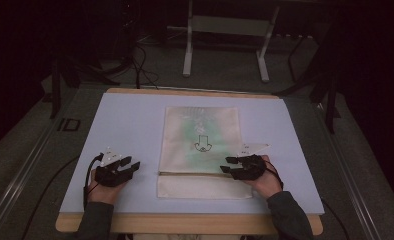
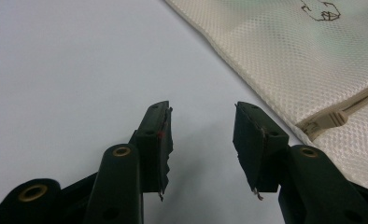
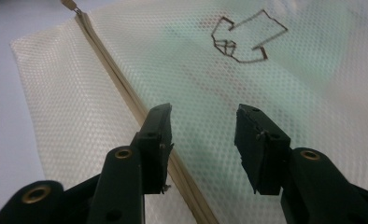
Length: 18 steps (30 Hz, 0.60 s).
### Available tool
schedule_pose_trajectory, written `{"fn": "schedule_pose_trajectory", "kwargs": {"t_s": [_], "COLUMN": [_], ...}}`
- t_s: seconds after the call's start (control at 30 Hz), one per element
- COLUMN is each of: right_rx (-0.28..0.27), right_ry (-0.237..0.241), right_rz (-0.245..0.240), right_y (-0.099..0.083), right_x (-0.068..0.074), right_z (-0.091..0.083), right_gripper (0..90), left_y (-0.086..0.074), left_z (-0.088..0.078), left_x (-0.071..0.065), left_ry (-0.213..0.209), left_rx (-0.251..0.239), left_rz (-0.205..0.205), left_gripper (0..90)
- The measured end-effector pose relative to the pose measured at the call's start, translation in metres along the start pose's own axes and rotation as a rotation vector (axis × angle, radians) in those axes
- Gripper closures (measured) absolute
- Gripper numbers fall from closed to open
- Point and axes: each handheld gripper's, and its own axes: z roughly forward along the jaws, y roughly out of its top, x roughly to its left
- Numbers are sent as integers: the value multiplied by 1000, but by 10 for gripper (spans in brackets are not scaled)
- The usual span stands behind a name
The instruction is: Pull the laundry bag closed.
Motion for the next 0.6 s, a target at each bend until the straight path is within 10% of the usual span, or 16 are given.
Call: {"fn": "schedule_pose_trajectory", "kwargs": {"t_s": [0.6], "right_rx": [29], "right_ry": [35], "right_rz": [-99], "right_y": [30], "right_x": [17], "right_z": [21], "right_gripper": [565], "left_y": [-1], "left_z": [-1], "left_x": [1], "left_ry": [7], "left_rx": [4], "left_rz": [-1], "left_gripper": [552]}}
